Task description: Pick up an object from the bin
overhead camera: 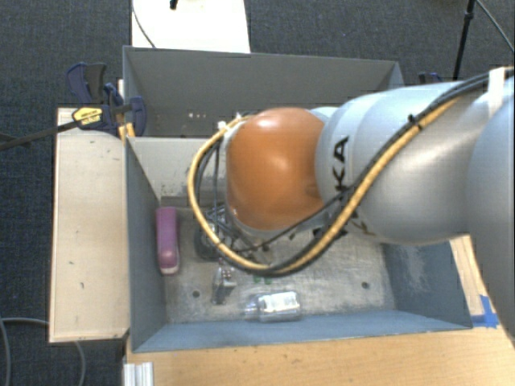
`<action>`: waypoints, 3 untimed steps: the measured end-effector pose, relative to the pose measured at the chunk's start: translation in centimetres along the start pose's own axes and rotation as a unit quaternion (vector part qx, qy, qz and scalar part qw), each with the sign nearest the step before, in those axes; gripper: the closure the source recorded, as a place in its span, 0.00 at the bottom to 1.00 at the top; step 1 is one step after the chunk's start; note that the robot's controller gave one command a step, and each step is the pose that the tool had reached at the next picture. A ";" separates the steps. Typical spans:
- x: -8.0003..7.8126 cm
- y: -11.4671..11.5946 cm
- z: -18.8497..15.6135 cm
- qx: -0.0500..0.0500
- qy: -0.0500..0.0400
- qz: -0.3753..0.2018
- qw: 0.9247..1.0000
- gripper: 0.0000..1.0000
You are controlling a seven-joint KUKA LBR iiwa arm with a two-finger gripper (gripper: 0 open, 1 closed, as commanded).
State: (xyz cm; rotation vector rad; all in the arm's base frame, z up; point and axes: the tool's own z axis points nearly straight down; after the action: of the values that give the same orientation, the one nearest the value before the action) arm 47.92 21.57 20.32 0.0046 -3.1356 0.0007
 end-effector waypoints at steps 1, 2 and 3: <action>-4.7 -4.6 11.8 0.001 -0.002 -0.194 0.981 0.00; -10.2 -6.7 8.1 0.002 0.009 -0.142 0.990 0.00; -11.4 -9.9 0.9 0.001 -0.008 -0.250 0.968 0.00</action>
Offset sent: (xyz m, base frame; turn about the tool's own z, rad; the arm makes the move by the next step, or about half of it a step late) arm 0.0463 -0.0450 -0.1177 -0.3919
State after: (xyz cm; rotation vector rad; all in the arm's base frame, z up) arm 59.35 11.69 19.39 0.7937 -3.0500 0.0018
